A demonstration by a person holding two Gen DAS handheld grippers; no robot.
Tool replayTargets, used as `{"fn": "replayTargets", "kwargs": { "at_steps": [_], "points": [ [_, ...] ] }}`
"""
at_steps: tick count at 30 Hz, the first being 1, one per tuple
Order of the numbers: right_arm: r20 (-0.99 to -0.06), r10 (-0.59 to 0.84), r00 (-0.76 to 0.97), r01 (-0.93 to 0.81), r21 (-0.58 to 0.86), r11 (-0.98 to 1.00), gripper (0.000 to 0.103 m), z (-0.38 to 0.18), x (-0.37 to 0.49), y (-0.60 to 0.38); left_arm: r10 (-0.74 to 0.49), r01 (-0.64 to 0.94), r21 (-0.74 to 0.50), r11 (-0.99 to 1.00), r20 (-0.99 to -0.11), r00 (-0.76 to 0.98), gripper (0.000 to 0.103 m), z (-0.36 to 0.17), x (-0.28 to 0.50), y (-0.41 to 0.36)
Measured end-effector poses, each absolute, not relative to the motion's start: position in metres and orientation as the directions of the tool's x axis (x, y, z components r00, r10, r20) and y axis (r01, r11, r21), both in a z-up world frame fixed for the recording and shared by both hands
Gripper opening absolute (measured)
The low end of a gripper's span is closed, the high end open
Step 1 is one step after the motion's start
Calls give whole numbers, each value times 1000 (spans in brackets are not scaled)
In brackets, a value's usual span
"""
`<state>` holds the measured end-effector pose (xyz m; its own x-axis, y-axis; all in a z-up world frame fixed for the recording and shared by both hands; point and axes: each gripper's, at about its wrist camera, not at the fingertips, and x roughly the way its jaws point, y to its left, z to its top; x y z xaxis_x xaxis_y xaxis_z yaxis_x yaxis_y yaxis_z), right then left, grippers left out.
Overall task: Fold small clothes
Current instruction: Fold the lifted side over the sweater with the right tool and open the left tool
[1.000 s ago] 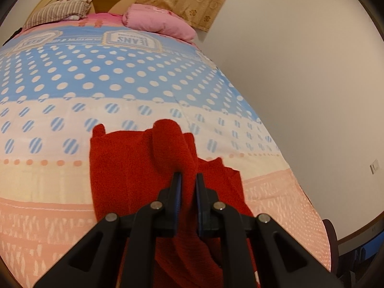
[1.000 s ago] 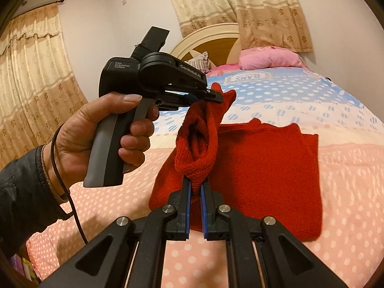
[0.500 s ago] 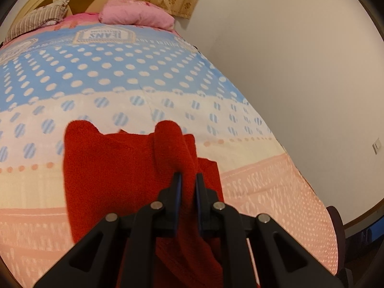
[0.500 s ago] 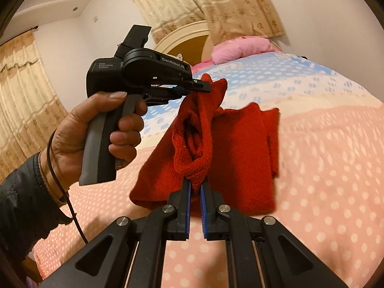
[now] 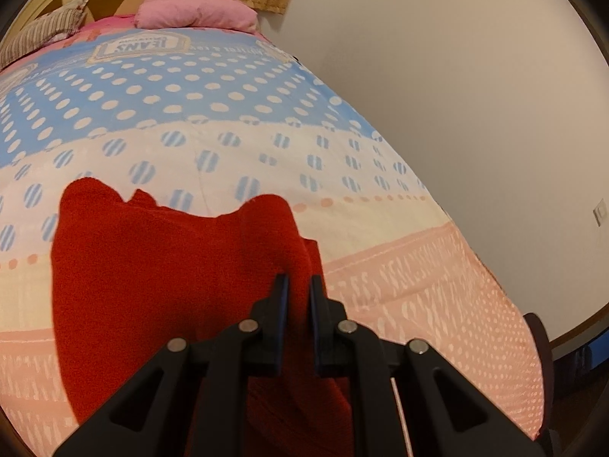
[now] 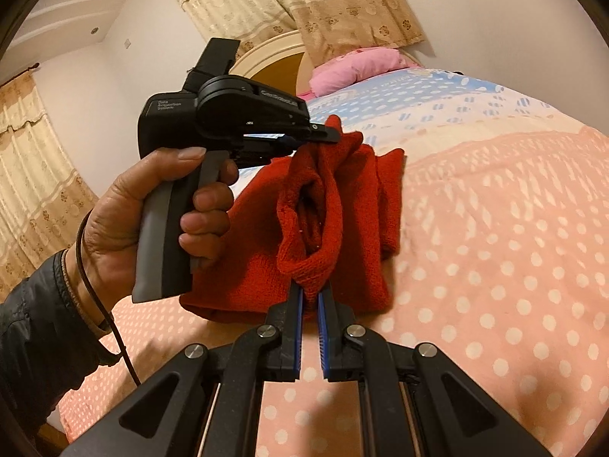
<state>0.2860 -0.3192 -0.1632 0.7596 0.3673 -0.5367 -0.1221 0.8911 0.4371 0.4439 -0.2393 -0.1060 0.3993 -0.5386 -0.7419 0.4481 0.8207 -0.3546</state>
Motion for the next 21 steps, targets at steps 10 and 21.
{"fn": "replayTargets", "kwargs": {
  "at_steps": [10,21],
  "points": [
    [-561,352,750,-66,466,882,7,-173,280,-329,-505,513,-221,829,-689,520,56,-87,394,-210],
    [-512,314,799,-33,484,874,56,-153,270,-350,-415,420,-155,894,-638,648,76,-119,336,-117]
  ]
}}
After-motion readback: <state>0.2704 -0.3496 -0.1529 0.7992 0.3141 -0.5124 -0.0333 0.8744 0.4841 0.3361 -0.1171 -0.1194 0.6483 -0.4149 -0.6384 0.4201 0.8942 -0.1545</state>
